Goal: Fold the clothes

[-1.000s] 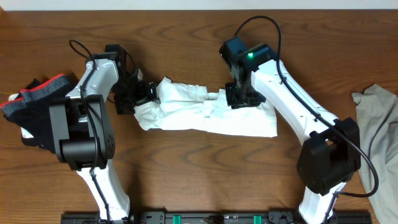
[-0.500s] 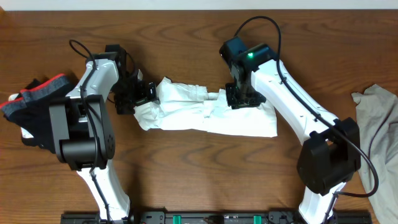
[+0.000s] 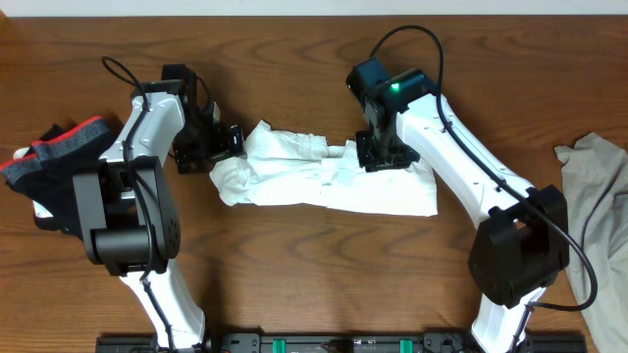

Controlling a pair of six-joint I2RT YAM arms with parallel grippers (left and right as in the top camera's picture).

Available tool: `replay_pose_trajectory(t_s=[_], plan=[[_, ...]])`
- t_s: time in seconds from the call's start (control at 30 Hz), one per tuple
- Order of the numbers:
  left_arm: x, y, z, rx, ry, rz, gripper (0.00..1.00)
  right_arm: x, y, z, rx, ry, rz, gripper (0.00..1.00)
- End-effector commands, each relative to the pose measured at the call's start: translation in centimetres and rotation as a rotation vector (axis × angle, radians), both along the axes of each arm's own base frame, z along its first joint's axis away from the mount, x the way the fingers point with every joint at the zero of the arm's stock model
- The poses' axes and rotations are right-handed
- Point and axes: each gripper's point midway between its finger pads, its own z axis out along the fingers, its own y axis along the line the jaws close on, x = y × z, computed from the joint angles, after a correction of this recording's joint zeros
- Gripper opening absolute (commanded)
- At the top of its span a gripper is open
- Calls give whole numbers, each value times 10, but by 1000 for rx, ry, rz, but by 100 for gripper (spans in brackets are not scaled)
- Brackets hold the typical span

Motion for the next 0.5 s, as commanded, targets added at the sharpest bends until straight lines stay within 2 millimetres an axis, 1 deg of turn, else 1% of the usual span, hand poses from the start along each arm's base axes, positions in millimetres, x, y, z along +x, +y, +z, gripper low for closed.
replay_pose_trajectory(t_s=[0.0,0.07,0.17,0.23,0.27,0.33,0.37,0.4,0.43,0.47], plan=[[0,1,-2,5,-3,-13,98,3,-2,1,-10,-10,-3,32],[-2,0,-8,3,11,-14,98,3,-2,1,-11,-8,-3,32],[-4,-9,-16,-47,33,-26,100,3,-2,1,-12,-7,-3,32],[-5,-19,-18,-100,40,-40,96,3,-2,1,-12,-7,-3,33],[-6,-22,-17,-113,41,-42,86,3,-2,1,-12,-7,-3,33],[-7,-23,-17,-113,47,-45,50,2,-2,1,-13,-5,-3,33],[-9,-23,-16,-113,53,-45,35,2,-2,1,-13,-4,-3,33],[-11,-24,-16,-114,62,-44,22,2,-2,1,-14,-4,-3,33],[-14,-23,-16,-115,73,-42,13,2,-3,1,-14,-3,-3,32],[-16,-22,-15,-115,84,-39,6,2,-3,1,-14,-3,-3,32]])
